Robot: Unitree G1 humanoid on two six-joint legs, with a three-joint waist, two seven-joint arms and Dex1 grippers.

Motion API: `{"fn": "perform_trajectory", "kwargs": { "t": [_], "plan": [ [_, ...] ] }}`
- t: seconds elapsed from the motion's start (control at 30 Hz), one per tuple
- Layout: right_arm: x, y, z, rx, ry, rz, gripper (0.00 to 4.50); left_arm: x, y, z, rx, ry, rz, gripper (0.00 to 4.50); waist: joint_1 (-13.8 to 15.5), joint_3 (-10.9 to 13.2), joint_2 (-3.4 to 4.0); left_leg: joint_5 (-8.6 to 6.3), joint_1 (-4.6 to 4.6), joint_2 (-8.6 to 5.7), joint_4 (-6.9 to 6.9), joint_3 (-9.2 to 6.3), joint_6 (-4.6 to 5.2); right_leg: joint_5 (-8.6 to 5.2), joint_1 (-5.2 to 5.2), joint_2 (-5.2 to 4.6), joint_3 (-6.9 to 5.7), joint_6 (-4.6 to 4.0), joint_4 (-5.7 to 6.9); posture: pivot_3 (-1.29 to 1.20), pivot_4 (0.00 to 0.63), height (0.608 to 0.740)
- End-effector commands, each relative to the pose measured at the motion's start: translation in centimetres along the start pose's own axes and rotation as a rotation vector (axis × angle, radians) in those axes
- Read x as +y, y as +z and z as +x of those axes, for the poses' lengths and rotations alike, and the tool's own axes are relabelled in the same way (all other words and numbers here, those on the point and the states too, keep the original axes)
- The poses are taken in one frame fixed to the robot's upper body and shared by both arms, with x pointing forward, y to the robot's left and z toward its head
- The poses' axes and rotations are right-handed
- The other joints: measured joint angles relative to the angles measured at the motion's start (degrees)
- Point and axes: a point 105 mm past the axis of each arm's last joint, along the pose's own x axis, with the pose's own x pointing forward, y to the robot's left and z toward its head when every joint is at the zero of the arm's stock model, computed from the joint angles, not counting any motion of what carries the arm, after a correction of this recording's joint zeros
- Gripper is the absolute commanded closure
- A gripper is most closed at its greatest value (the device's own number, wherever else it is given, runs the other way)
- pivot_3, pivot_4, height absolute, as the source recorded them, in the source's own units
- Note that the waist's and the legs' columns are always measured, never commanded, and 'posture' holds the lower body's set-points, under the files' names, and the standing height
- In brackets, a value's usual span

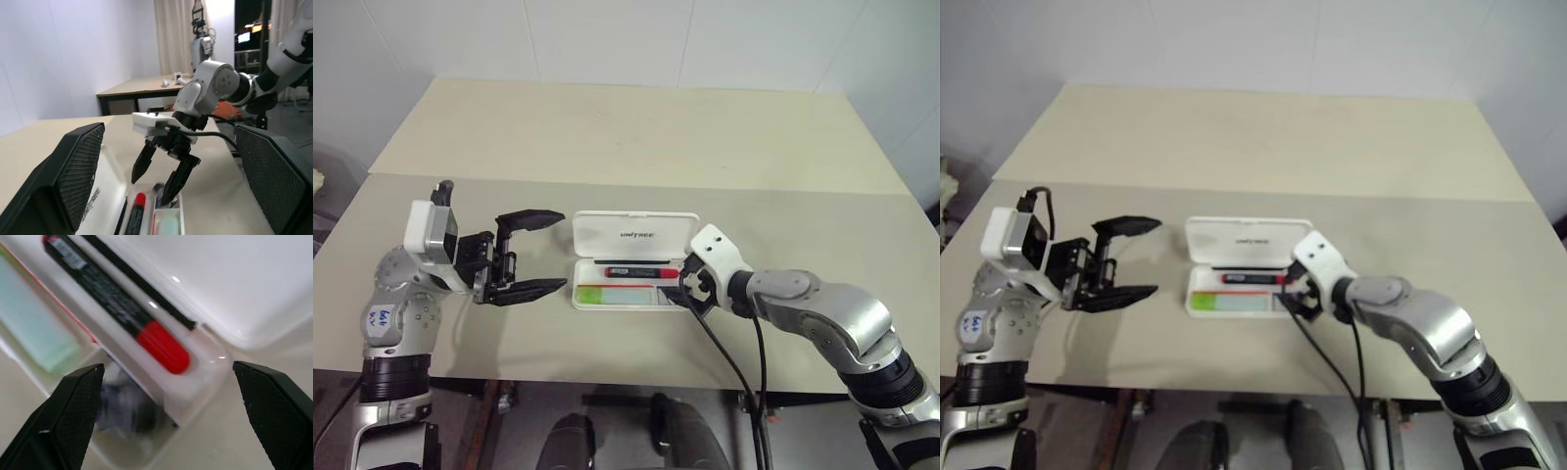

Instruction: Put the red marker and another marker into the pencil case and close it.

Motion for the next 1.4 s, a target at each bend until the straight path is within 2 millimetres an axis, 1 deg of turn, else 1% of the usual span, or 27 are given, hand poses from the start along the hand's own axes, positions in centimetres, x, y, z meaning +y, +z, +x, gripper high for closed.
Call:
{"fn": "perform_trajectory", "kwargs": {
  "t": [0.03,0.13,0.23,0.3,0.4,0.47,0.6,0.8,0.93,1.03,1.2,1.23,1.27,1.3,1.4],
  "plan": [
    [-0.6,-0.3,-0.8,0.003,-0.014,-0.029,0.06,1.1,1.3,-1.3,0.03,0.046,0.085,0.0,0.02,0.0,0.0,0.0,0.0,0.0,0.0,0.01,0.0,0.0,0.0,0.0,-0.04,0.0,0.0,0.0,0.15,0.74],
    [-1.3,-0.6,-1.6,0.014,-0.026,-0.038,0.06,2.6,1.8,-2.2,0.055,0.08,0.134,0.0,0.45,0.0,0.0,0.0,0.0,-0.02,0.03,0.09,0.0,0.0,0.02,0.01,-0.12,0.0,0.04,0.0,0.15,0.74],
    [-1.2,-0.1,-2.0,-0.003,-0.021,-0.051,0.06,4.0,2.0,-2.6,0.06,0.106,0.169,0.0,1.11,0.0,0.0,0.0,-0.01,-0.03,0.07,0.12,-0.01,-0.01,0.02,0.0,-0.15,-0.02,0.04,0.0,0.15,0.74],
    [-1.2,0.3,-2.1,-0.018,-0.016,-0.058,0.06,4.9,2.1,-2.7,0.056,0.124,0.188,0.0,1.35,0.0,0.0,0.0,-0.01,-0.04,0.08,0.16,-0.01,-0.01,0.02,0.0,-0.15,-0.01,0.05,0.0,0.15,0.74],
    [-0.9,1.5,-2.4,-0.06,0.0,-0.071,0.06,6.8,2.0,-2.8,0.051,0.18,0.199,0.0,1.45,0.0,0.0,0.0,-0.07,-0.04,0.09,0.18,-0.01,0.03,0.02,0.01,-0.22,0.06,0.04,0.0,0.15,0.74],
    [-0.5,2.2,-2.9,-0.093,0.026,-0.079,0.06,7.7,1.6,-2.9,0.047,0.191,0.196,0.0,1.44,0.0,0.0,0.0,-0.08,-0.05,0.09,0.18,-0.01,0.07,0.02,0.01,-0.24,0.12,0.12,0.0,0.15,0.74],
    [0.3,3.2,-4.1,-0.158,0.082,-0.093,0.06,8.8,0.8,-2.7,0.032,0.192,0.174,0.0,1.43,0.0,-0.01,0.0,-0.14,-0.05,0.08,0.17,0.0,0.09,0.02,0.02,-0.3,0.16,0.2,0.0,0.15,0.74],
    [1.9,3.5,-6.2,-0.237,0.162,-0.103,0.06,10.0,0.1,-2.3,0.006,0.197,0.118,0.0,1.48,0.02,-0.05,-0.01,-0.2,-0.04,0.08,0.14,0.02,0.1,0.02,0.04,-0.37,0.19,0.16,0.0,0.15,0.74],
    [1.7,3.9,-7.0,-0.294,0.143,-0.124,0.06,10.7,-0.5,-2.3,0.006,0.219,0.067,0.0,1.38,0.03,-0.07,-0.01,-0.19,-0.06,0.14,0.14,0.02,0.12,0.02,0.04,-0.35,0.22,0.21,0.0,0.15,0.74],
    [1.5,4.7,-7.7,-0.374,0.117,-0.164,0.06,11.5,-1.2,-2.1,0.022,0.253,0.027,0.0,1.45,0.06,-0.14,-0.01,-0.18,-0.06,0.2,0.14,0.02,0.13,0.02,0.05,-0.35,0.23,0.2,0.0,0.15,0.74],
    [1.0,5.0,-8.2,-0.44,0.069,-0.165,0.06,12.1,-2.2,-1.2,0.036,0.271,-0.027,0.0,1.51,0.07,-0.15,-0.01,-0.18,-0.07,0.18,0.15,0.02,0.13,0.02,0.06,-0.36,0.24,0.25,0.0,0.15,0.74],
    [1.0,5.5,-8.5,-0.49,0.062,-0.179,0.06,12.1,-2.4,-1.0,0.033,0.263,-0.04,0.0,1.51,0.07,-0.16,-0.01,-0.2,-0.07,0.18,0.15,0.02,0.13,0.02,0.06,-0.36,0.25,0.24,0.0,0.15,0.74],
    [1.1,6.2,-9.1,-0.569,0.05,-0.191,0.02,12.1,-2.6,-0.7,0.031,0.261,-0.058,0.18,1.5,0.07,-0.18,-0.01,-0.2,-0.07,0.19,0.15,0.02,0.14,0.02,0.06,-0.36,0.25,0.24,0.0,0.15,0.74],
    [1.1,6.5,-9.4,-0.607,0.044,-0.194,0.0,12.2,-2.9,-0.5,0.029,0.264,-0.082,0.39,1.5,0.06,-0.19,-0.01,-0.2,-0.08,0.18,0.15,0.02,0.14,0.02,0.06,-0.36,0.26,0.22,0.0,0.15,0.74],
    [1.4,6.5,-9.9,-0.649,0.046,-0.201,0.0,11.9,-3.7,0.1,0.033,0.233,-0.135,1.18,1.49,0.06,-0.19,-0.01,-0.2,-0.08,0.18,0.16,0.02,0.15,0.02,0.07,-0.36,0.28,0.23,0.0,0.15,0.74]
  ]
}}
